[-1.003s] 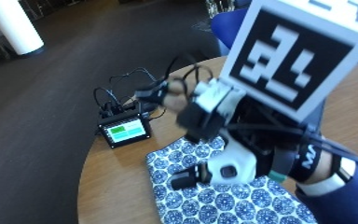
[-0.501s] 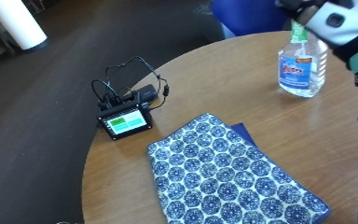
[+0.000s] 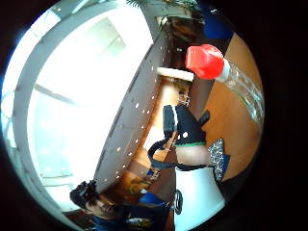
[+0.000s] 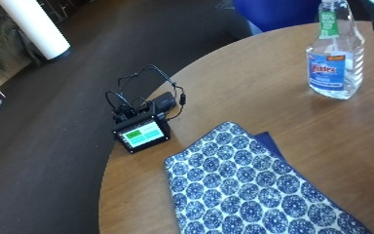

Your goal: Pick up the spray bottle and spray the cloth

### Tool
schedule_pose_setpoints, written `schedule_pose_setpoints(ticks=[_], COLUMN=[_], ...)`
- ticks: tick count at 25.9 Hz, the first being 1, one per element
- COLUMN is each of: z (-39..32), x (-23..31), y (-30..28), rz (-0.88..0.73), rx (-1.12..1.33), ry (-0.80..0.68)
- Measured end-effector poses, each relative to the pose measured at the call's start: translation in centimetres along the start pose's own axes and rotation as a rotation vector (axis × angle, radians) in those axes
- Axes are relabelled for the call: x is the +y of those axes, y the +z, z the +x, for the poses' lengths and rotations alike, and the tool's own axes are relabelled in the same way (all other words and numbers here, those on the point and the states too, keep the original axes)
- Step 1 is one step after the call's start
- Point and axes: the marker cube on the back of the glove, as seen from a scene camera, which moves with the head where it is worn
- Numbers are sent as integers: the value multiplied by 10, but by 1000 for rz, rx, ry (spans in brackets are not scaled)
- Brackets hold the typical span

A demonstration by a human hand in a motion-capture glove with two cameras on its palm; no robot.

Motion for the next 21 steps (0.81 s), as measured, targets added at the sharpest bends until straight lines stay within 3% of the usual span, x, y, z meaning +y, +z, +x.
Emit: schedule_pose_setpoints(ticks=[6,13,21], z=[22,3,-25], x=[-19,-43,-55], y=[-15,-81,-67], rz=[-29,29,-63], rx=[32,184,176], ry=[55,14,-36])
